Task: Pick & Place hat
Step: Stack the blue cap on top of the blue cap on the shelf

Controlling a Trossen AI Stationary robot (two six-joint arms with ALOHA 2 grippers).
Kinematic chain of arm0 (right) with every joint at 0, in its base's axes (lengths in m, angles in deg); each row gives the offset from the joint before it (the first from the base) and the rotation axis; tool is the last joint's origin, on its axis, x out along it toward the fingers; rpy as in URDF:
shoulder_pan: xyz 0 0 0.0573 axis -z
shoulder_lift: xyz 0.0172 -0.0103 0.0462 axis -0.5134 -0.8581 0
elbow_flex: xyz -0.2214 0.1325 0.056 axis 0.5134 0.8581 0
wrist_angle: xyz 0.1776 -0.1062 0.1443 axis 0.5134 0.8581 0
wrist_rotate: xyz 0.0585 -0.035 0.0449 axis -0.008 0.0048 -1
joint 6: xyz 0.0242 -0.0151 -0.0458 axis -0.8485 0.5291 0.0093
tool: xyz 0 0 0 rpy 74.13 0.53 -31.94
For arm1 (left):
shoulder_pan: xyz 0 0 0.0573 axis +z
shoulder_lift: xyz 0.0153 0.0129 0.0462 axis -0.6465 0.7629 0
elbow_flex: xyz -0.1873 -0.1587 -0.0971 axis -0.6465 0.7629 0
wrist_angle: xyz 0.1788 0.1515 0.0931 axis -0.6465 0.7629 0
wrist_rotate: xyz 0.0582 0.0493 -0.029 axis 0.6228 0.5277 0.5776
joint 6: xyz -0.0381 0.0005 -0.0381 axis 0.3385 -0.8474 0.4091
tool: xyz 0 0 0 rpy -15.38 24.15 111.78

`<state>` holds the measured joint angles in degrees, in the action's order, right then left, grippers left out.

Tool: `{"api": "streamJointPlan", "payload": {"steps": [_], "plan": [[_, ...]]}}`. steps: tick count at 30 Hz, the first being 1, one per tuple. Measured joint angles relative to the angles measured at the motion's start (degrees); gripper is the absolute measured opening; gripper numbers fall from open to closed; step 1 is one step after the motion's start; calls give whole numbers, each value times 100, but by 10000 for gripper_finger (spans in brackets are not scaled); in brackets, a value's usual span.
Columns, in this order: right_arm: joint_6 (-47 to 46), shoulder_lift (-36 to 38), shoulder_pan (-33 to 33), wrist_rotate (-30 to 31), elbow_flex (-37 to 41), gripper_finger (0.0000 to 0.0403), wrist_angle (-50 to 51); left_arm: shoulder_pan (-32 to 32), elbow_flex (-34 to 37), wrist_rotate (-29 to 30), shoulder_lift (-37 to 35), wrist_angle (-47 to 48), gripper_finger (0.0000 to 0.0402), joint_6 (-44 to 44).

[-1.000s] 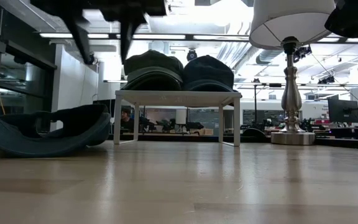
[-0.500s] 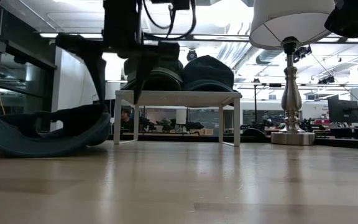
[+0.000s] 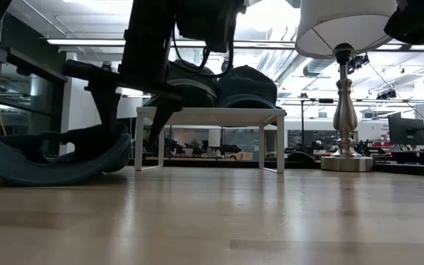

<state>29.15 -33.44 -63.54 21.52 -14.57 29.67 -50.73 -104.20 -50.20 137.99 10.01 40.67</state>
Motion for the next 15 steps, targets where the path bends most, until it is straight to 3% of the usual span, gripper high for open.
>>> {"api": "streamJointPlan", "payload": {"steps": [5,15], "plan": [[0,0,0,0,0,0,1,-3,0,-17,0,-1,217,3],[4,0,0,-2,0,0,2,-5,0,-147,0,17,72,5]]}}
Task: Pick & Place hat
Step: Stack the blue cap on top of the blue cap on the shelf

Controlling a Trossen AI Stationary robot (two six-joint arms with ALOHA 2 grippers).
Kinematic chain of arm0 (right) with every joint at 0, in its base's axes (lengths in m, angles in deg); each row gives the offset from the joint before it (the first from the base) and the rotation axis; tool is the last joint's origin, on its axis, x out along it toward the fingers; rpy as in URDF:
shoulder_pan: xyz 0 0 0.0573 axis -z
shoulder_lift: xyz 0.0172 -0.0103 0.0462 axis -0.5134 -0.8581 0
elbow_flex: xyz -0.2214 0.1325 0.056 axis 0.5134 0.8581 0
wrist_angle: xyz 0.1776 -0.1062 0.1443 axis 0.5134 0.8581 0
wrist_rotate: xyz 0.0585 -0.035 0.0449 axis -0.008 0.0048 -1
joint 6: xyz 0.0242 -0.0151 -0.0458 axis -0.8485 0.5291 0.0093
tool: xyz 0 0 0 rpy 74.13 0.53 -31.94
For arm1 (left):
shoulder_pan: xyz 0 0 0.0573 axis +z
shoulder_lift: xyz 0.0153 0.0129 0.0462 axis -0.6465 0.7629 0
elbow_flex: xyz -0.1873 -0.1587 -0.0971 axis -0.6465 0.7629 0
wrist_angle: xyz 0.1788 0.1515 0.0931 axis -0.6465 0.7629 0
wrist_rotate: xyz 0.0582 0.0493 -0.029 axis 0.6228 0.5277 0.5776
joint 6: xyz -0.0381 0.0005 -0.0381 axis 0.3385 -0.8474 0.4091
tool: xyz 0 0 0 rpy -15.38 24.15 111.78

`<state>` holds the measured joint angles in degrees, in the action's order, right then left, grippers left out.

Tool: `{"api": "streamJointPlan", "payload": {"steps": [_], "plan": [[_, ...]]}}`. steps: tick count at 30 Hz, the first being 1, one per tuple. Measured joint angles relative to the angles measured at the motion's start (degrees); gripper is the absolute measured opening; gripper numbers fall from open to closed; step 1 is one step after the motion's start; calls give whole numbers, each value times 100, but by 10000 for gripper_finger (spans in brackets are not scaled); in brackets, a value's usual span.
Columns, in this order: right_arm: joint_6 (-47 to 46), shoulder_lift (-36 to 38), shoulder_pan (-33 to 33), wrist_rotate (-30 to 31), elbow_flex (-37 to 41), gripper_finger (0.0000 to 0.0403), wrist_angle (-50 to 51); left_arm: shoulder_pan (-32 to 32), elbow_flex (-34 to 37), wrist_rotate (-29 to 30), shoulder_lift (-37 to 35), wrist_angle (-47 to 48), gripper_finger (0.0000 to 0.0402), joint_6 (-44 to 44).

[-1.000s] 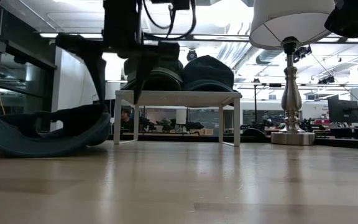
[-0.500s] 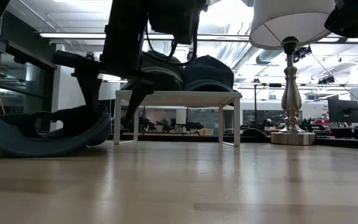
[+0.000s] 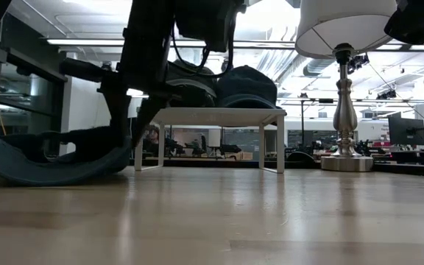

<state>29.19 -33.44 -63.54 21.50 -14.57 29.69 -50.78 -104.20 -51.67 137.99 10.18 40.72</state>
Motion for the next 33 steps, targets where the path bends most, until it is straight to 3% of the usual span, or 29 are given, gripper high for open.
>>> {"api": "streamJointPlan", "payload": {"steps": [4,13,20,28,33], "plan": [[20,0,0,2,0,0,0,-38,0,-215,0,10,13,-150],[44,2,0,-66,2,0,2,-481,-419,-801,0,-72,6,-418],[89,2,-1,-151,0,0,2,-954,-1700,-1096,0,-127,3,-1339],[229,2,-2,-221,1,0,-32,-1409,-3419,-187,0,-117,2,-2242],[582,2,-2,-514,1,0,-317,-1552,-4061,502,-2,-324,2,-3000]]}}
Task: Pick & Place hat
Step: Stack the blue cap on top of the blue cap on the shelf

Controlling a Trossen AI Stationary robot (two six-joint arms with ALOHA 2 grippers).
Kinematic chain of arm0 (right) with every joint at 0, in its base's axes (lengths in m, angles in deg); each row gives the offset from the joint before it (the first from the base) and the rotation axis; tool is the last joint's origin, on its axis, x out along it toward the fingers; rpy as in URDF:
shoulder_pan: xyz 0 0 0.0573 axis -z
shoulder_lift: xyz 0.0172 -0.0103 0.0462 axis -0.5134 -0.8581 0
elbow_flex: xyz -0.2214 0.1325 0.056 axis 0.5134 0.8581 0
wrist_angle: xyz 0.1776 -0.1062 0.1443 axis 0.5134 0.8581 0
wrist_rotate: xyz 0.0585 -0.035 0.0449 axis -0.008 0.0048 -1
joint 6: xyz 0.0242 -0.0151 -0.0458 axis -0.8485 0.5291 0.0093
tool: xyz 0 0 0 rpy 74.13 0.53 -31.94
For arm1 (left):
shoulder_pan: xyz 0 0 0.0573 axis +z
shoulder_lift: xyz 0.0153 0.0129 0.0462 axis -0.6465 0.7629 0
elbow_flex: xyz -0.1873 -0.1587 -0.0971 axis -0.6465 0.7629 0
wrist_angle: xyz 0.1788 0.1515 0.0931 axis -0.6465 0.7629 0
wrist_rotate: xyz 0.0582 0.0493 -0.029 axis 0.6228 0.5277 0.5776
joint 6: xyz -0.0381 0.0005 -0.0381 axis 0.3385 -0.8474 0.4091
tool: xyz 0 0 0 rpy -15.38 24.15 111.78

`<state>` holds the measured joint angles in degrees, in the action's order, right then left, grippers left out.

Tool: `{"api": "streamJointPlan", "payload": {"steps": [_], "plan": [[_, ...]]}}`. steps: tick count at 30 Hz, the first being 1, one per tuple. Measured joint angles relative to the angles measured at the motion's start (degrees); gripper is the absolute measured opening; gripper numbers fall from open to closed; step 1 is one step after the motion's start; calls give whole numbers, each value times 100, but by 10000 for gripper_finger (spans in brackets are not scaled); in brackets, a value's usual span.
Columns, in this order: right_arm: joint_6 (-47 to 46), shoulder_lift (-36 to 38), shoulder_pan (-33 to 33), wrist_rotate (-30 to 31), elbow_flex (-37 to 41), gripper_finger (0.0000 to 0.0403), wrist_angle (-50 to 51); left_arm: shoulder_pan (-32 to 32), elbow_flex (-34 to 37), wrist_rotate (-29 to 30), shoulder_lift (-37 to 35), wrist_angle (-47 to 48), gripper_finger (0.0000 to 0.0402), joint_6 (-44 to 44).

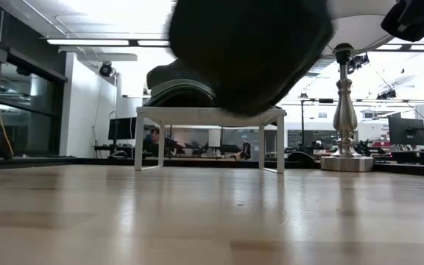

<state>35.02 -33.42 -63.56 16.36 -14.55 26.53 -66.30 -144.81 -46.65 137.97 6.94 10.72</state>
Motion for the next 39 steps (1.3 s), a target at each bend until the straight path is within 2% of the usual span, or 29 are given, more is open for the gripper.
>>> {"api": "streamJointPlan", "payload": {"steps": [3,8,11,17,27,39], "plan": [[245,7,0,-187,-1,0,-326,-27,-214,159,-7,-157,2,-454],[831,74,0,-694,-1,0,-888,-26,-247,64,-7,-689,2,-1154],[1095,205,-2,-921,-1,0,-1040,-26,-247,-61,-7,-723,2,-1231],[1441,597,-2,-1365,-1,0,-1036,-24,-247,51,-7,-708,2,-1255],[1770,903,-2,-1368,-1,0,-1032,7,-245,373,-7,-1100,1,-1806],[2039,903,-2,-1169,-1,0,-1034,15,-245,382,-4,-1156,1,-1828]]}}
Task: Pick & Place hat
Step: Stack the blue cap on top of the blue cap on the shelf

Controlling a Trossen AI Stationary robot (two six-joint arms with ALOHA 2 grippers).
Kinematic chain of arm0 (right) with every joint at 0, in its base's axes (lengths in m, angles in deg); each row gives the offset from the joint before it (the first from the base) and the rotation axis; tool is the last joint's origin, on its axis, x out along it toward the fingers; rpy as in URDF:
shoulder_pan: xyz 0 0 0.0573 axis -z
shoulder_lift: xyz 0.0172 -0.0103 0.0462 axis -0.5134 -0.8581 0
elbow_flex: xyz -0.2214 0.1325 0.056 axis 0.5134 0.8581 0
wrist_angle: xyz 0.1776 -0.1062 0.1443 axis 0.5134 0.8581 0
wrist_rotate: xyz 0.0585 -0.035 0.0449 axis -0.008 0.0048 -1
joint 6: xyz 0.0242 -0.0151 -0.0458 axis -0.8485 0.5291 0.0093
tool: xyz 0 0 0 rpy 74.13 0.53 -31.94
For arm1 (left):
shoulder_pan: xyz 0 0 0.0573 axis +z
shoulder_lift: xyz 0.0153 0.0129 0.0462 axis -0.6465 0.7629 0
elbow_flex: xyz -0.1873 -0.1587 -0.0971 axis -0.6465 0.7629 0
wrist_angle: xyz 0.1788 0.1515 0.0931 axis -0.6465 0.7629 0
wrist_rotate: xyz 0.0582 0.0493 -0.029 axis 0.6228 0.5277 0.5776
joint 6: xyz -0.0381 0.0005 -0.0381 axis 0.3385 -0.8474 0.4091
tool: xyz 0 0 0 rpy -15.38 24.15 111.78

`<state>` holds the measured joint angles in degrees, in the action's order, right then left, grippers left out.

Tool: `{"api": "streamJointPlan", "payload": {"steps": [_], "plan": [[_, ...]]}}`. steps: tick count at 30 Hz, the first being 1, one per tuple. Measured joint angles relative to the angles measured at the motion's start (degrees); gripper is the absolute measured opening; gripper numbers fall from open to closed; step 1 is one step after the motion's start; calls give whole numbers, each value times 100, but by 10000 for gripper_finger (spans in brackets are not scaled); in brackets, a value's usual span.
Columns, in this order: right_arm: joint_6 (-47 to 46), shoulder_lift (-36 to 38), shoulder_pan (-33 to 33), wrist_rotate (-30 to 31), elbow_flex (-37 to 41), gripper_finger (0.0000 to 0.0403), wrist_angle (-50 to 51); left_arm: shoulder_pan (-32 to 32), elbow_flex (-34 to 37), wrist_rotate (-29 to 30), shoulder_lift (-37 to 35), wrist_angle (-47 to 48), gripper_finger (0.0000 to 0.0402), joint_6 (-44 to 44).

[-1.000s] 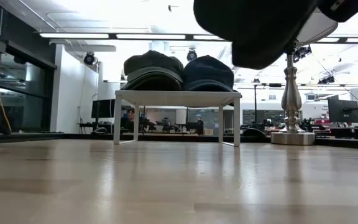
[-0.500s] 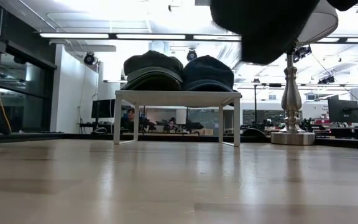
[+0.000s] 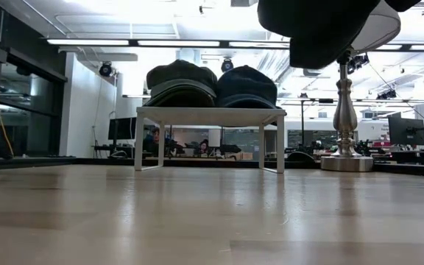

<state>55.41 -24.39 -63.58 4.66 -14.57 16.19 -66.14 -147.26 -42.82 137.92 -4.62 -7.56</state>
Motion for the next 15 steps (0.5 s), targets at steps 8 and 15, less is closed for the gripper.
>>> {"api": "streamJointPlan", "payload": {"steps": [8,15], "plan": [[252,-2,2,13,0,0,2,0,2,3,0,-97,1,25],[336,-2,2,15,0,23,114,0,2,7,2,-101,1,38]]}}
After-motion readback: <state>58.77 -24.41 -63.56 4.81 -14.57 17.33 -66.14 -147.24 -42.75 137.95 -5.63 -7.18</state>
